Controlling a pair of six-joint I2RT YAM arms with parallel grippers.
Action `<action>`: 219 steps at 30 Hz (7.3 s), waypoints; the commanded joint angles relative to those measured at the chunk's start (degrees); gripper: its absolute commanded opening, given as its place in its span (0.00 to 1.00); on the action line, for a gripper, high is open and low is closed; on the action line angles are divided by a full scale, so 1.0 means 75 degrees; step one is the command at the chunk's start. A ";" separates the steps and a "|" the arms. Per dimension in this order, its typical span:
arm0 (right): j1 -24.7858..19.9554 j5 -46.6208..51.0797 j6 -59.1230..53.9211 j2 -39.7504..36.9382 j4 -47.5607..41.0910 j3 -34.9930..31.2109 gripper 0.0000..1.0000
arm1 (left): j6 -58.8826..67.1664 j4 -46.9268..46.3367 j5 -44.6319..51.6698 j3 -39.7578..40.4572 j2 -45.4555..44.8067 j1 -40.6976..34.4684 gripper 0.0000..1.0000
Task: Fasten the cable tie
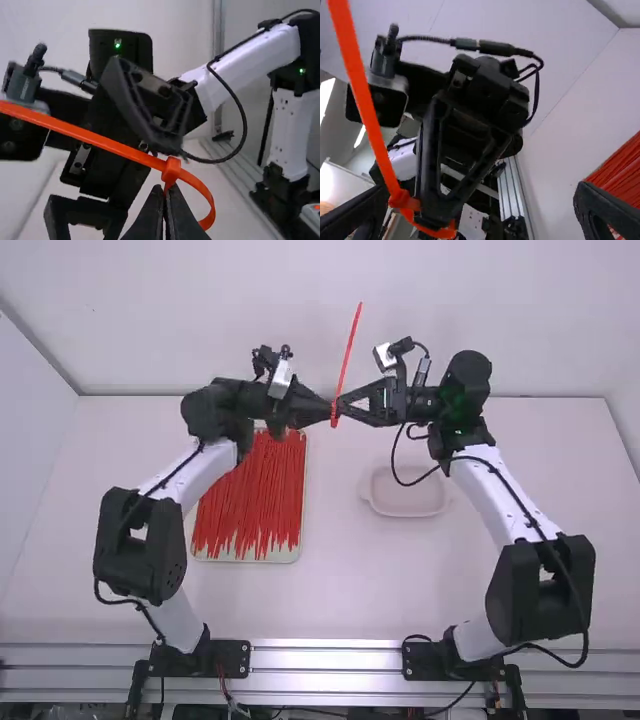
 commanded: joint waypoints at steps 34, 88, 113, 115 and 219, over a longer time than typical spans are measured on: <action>-0.0041 0.0079 0.0321 -0.0146 0.0038 0.0157 0.00 | 0.2428 -0.3316 0.0233 -0.0020 0.0015 -0.0251 0.02; -0.1035 0.7874 -0.8256 -0.0143 -0.9795 -0.0076 0.00 | 0.6569 -1.2619 -0.1201 -0.0017 0.0015 0.0452 0.99; -0.1110 0.8314 -0.7670 -0.0143 -0.7434 -0.2582 0.00 | 0.7487 -1.4195 -0.1510 -0.0017 0.0015 0.0694 0.99; -0.1113 0.8314 -0.7667 -0.0143 -0.7423 -0.2582 0.00 | 0.7490 -1.4169 -0.1515 -0.0017 0.0015 0.0697 0.99; -0.1400 1.0872 -0.8499 -1.1840 -0.4708 -0.9450 0.00 | 0.6561 -1.1629 -1.1449 -0.8955 -1.2292 0.1552 0.00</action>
